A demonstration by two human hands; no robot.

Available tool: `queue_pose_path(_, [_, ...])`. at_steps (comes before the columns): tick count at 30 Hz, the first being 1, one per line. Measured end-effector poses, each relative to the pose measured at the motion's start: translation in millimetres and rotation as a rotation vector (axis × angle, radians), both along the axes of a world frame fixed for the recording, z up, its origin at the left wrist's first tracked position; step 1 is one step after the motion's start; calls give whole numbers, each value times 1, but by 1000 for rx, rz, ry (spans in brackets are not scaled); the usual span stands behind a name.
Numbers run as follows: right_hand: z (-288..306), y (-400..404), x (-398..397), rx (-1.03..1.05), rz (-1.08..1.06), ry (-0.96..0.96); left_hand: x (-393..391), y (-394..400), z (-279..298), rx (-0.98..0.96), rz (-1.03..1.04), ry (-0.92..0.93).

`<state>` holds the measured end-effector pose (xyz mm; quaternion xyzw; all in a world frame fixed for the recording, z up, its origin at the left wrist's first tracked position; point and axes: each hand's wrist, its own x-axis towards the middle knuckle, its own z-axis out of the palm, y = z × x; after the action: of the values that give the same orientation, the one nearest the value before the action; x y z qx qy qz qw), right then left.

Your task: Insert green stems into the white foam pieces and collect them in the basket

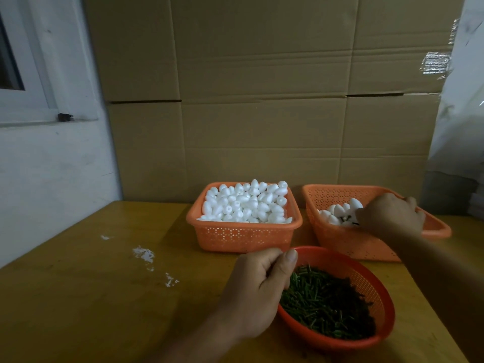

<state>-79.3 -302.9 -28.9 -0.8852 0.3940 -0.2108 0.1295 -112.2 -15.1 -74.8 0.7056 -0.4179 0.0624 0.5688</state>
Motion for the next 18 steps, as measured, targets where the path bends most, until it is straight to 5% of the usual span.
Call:
queue_pose_path(9, [7,18,-33,76,109,-288,7,3,-1,-2,71,12])
queue_pose_path(18, [-4,84,-93,165,604,-469,74,-2,33,122,406,-31])
